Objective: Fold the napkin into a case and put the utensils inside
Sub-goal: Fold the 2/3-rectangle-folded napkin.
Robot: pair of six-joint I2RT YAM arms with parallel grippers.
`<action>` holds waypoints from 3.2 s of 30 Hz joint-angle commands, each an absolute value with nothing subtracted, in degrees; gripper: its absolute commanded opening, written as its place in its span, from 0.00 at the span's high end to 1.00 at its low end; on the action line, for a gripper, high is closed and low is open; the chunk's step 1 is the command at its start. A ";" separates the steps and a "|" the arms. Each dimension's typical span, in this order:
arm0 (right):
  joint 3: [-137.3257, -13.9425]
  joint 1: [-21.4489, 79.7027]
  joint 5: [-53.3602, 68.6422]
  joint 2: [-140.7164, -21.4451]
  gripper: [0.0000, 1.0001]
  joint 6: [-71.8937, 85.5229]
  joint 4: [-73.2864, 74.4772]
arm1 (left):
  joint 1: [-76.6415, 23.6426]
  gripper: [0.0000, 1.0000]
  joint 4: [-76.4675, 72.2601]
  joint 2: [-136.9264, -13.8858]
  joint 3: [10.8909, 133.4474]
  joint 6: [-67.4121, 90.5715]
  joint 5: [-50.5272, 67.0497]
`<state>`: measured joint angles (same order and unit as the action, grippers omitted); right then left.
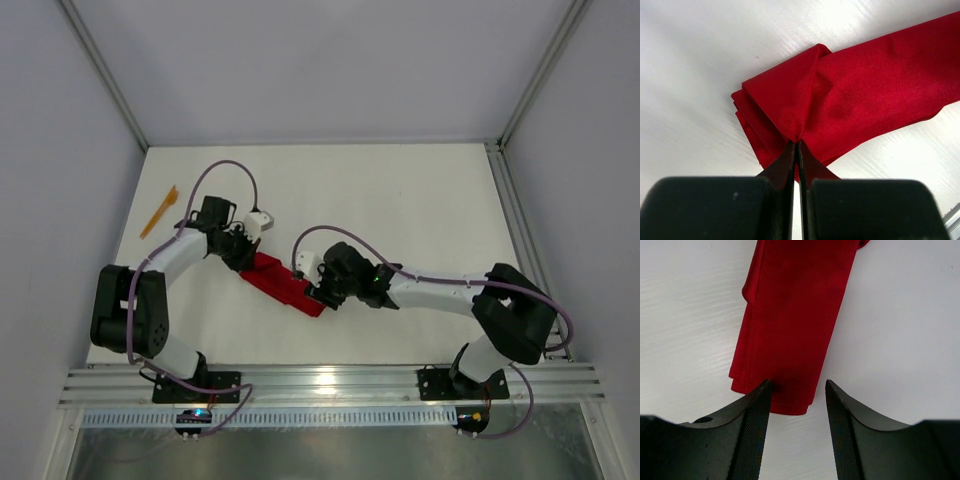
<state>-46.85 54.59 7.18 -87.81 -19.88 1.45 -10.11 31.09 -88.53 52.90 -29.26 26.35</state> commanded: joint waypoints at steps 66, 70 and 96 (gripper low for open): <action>-53.00 61.17 -6.94 -103.71 0.85 -34.20 -11.60 | -10.19 1.00 30.76 -90.44 54.67 -32.70 29.36; -52.82 61.17 -6.77 -103.01 0.91 -31.83 -13.35 | -10.11 1.00 30.94 -89.04 54.76 -32.35 30.41; -48.43 56.78 8.35 -103.45 0.97 -11.61 -29.00 | -15.64 0.24 19.36 -71.45 36.31 -57.39 48.01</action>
<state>-48.93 56.75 5.39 -103.63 -15.64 -23.11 -13.06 26.41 -70.98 40.07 -47.75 48.53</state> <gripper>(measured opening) 0.045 0.719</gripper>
